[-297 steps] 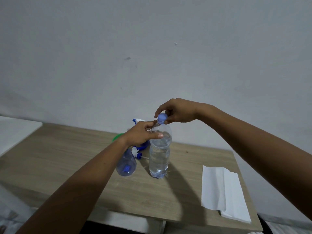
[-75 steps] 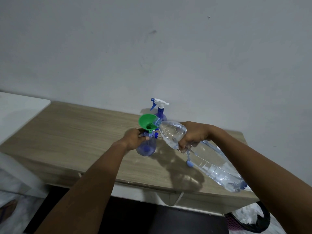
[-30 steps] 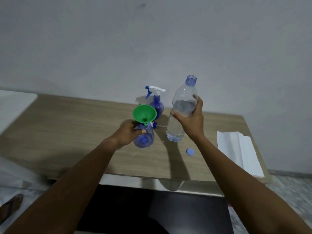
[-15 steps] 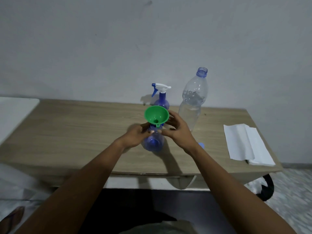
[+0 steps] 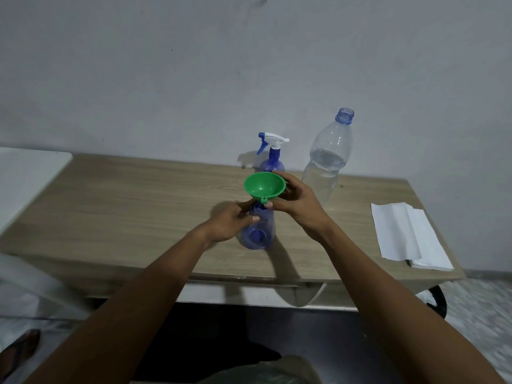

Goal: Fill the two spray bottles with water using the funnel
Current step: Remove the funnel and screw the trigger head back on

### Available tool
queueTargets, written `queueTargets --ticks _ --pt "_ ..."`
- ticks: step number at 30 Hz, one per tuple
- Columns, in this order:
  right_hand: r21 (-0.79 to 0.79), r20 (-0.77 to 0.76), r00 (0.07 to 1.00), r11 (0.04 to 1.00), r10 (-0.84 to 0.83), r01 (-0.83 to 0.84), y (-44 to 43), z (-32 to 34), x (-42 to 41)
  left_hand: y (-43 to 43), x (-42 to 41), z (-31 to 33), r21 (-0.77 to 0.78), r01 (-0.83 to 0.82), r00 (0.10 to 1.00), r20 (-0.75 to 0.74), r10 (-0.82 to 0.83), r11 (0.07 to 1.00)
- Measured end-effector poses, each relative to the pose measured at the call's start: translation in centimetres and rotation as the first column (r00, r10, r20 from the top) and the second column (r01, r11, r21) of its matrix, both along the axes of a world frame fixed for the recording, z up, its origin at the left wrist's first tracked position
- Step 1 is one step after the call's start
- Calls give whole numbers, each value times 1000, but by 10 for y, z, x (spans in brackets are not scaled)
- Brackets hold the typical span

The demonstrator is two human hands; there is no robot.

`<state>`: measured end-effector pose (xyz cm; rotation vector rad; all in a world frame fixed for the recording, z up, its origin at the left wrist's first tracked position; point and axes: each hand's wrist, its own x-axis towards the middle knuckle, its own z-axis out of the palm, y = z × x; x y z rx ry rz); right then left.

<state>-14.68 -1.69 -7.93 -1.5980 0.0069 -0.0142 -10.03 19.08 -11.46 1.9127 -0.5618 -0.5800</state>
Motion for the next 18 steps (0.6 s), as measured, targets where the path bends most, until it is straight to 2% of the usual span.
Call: queueTargets --ticks 4,8,10,13,18 --pt "71 57 994 993 -94 90 5 19 5 1 -3 -1 -60 -29 997 66 33 998" --pt "88 112 960 965 -257 248 7 36 12 11 5 -7 -115 -156 985 59 164 981" --pt "-6 111 943 949 -314 317 8 27 16 15 8 -9 -121 -236 969 47 243 964" --pt "-227 89 932 904 -350 361 8 -8 18 20 12 -11 -108 -298 949 73 307 948" --pt "-450 47 941 834 -334 319 12 -61 10 28 20 -15 -88 -338 934 93 346 937"
